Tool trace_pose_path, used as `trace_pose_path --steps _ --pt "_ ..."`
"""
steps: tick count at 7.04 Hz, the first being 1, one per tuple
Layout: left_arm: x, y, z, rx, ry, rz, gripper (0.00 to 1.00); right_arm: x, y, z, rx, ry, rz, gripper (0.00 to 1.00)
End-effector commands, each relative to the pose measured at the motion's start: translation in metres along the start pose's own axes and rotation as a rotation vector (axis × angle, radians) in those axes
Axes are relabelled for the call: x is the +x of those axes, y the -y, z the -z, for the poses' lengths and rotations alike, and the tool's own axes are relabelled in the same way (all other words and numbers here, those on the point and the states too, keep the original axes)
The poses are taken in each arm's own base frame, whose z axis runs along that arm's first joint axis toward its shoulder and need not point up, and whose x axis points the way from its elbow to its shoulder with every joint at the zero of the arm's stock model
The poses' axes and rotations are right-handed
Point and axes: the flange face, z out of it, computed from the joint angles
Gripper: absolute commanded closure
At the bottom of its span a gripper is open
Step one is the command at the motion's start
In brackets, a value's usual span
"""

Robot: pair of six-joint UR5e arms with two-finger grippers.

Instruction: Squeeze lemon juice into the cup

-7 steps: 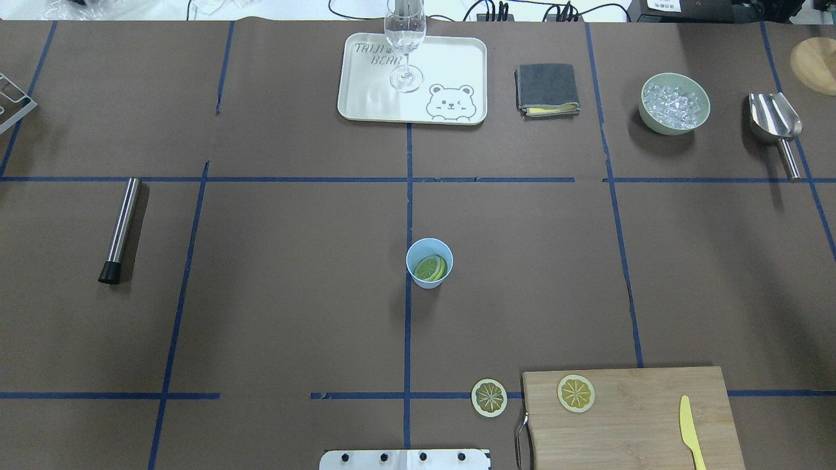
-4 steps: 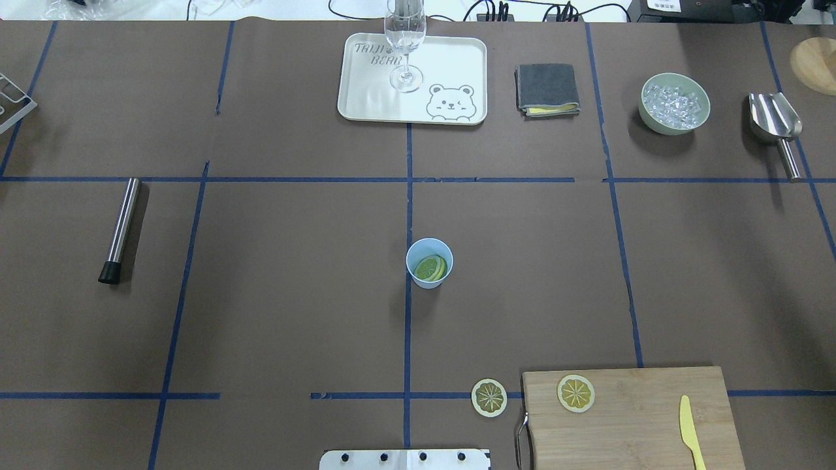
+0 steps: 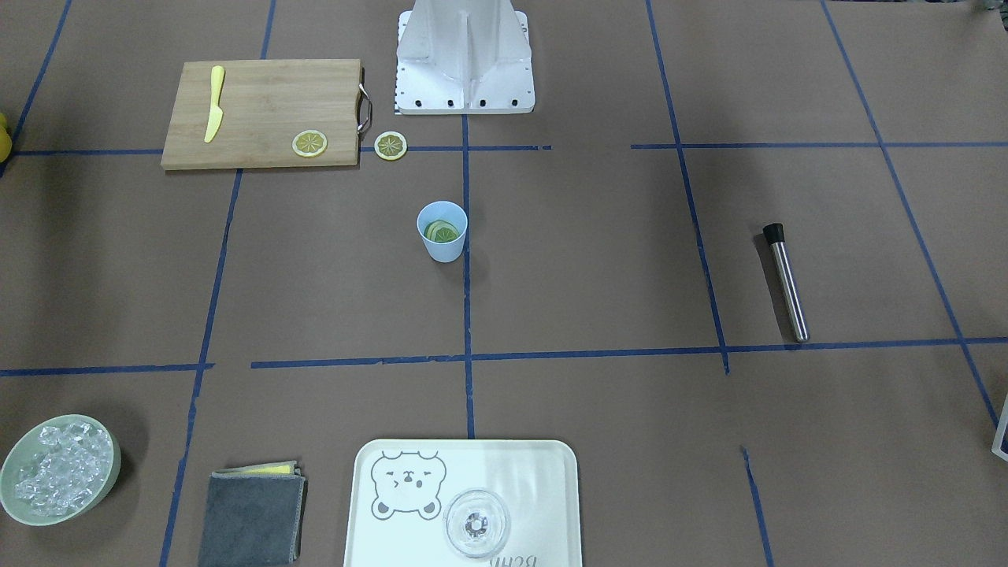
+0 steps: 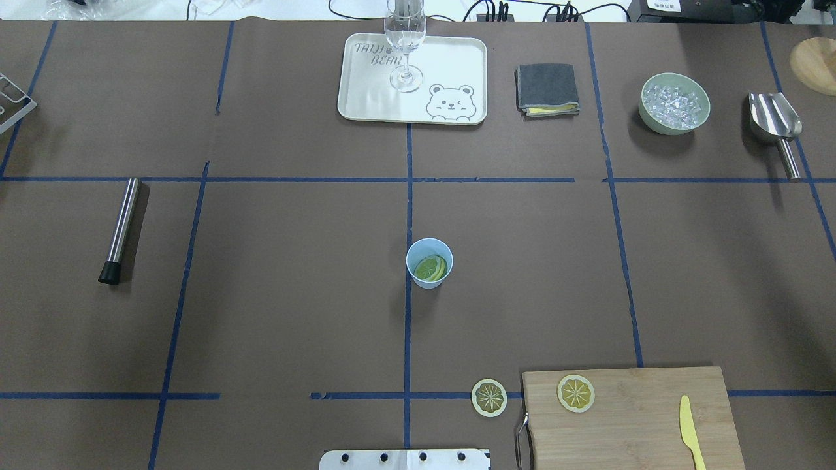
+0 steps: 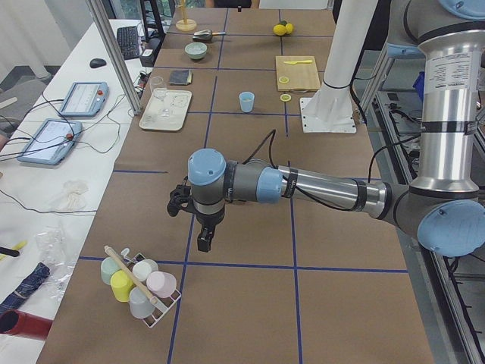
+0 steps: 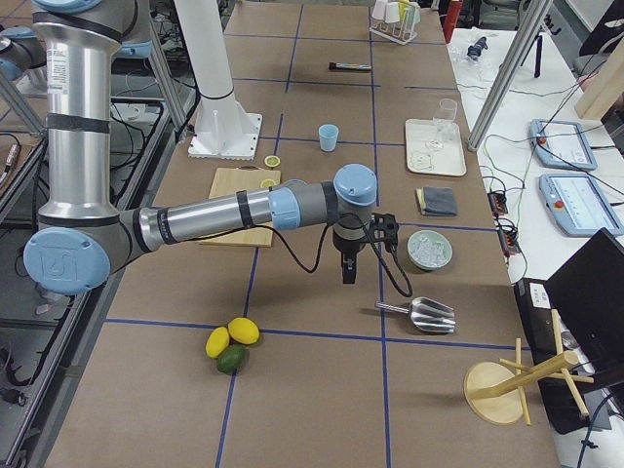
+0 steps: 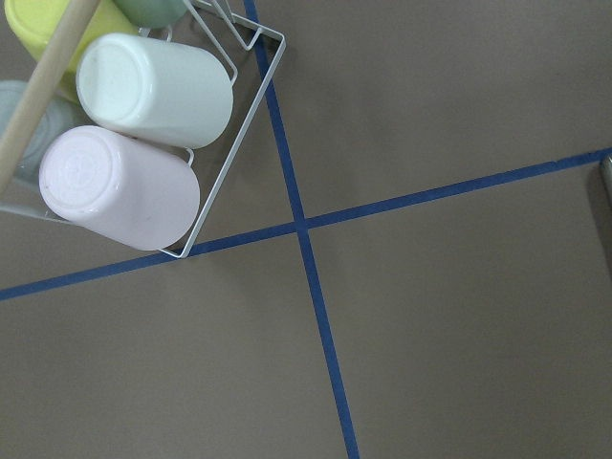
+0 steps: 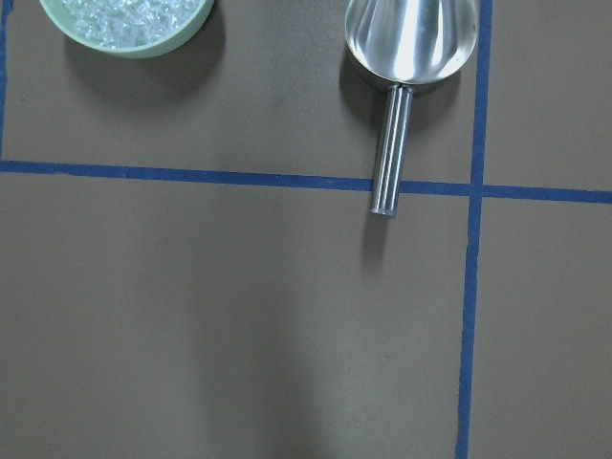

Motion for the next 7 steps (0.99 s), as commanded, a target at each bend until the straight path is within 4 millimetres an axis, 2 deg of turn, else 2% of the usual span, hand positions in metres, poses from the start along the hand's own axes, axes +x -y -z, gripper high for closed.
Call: trace_pose_path --steps 1,7 --pt "-0.0022 -0.0133 -0.0048 -0.082 -0.015 0.076 0.0 -0.0017 -0.0004 -0.0008 -0.007 0.025 -0.007 0.0" --pt "0.0017 -0.0058 -0.0004 -0.072 -0.009 0.067 0.0 -0.0032 -0.0014 -0.0011 -0.013 0.044 -0.008 0.0"
